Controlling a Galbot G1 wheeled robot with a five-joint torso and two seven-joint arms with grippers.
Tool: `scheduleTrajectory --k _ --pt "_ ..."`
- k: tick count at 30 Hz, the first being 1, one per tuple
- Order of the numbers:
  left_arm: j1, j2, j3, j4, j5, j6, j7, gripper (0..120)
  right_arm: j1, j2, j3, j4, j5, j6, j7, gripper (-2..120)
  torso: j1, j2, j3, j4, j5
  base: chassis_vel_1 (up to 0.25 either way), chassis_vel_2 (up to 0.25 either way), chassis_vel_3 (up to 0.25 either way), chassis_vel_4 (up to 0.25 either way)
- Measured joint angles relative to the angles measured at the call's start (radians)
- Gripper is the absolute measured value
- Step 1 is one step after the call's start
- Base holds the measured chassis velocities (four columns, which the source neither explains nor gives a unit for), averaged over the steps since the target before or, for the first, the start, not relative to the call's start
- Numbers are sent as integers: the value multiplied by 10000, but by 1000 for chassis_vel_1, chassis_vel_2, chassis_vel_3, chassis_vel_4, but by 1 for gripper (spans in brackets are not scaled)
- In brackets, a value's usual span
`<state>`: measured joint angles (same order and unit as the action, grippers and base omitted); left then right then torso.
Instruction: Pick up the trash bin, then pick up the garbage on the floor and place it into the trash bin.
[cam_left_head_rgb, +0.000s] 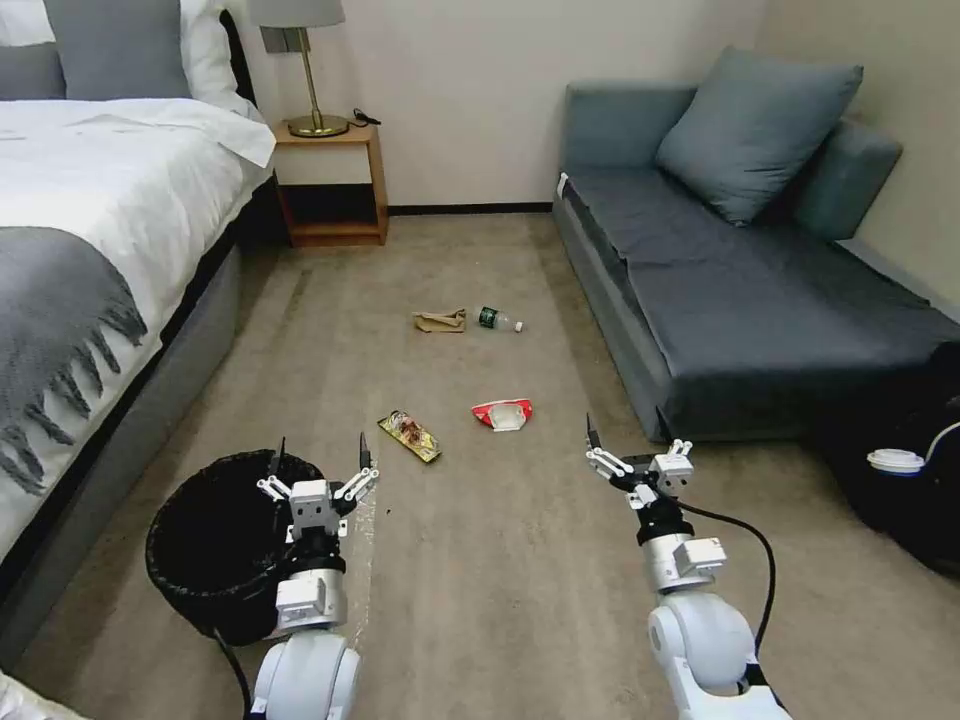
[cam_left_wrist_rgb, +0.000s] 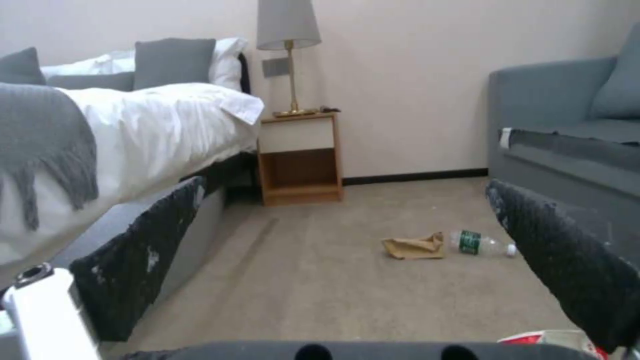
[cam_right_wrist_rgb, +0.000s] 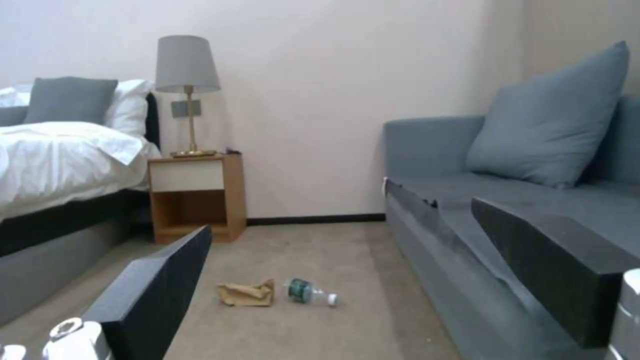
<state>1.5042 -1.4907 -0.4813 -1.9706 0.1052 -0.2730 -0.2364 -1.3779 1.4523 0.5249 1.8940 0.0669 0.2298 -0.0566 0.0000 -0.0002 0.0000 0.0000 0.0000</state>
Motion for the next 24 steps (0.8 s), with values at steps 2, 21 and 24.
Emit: scheduleTrajectory --k 2,21,24 --pt "46 118 -65 -132 -188 191 2 100 -69 -170 28 130 239 -174 -1 100 0 0 0 -1 0 0 0 0 0" --pt "800 573 -287 -1475 -888 2424 -1321 100 -221 -1157 360 1046 2031 -1285 67 100 0 3 0 0 1 0 0 0 0" --pt "843 577 -329 -1659 -1086 2839 -1754 100 -189 -1196 362 1129 2147 -1452 174 100 0 3 0 0 1 0 0 0 0"
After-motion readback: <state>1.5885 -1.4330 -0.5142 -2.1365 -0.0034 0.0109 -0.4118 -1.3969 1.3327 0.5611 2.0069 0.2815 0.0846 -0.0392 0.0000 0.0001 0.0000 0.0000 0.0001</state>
